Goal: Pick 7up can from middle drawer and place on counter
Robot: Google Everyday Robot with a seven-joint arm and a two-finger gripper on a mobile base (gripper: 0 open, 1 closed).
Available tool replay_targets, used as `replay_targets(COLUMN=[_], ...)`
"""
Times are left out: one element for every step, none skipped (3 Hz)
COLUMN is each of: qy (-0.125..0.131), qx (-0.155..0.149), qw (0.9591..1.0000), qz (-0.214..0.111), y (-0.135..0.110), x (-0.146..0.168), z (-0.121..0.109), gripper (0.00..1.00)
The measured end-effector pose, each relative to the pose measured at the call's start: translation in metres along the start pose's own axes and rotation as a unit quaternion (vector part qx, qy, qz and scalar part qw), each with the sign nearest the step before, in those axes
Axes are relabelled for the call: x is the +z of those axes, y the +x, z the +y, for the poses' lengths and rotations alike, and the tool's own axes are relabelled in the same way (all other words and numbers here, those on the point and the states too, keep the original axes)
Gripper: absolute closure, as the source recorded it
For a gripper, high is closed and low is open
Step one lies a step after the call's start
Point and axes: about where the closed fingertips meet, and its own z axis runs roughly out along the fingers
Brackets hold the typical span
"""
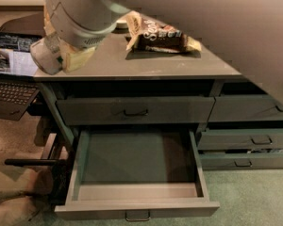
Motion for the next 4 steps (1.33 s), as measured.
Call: replay_targets(qy=[0.006,-0.014,-0.049,-0.073], qx=[-0.002,0.013,0.041,0.075], qw=[0.9999,0.9996,0.9968,0.9927], qz=[-0.010,-0.022,-0.048,-0.060], y=[0.030,0.065,0.091,0.115], x=[0.045,0.118,0.188,0.233], z=[-0.022,-0.027,-0.018,-0.013], gripper=[1.00,1.00,1.00,1.00])
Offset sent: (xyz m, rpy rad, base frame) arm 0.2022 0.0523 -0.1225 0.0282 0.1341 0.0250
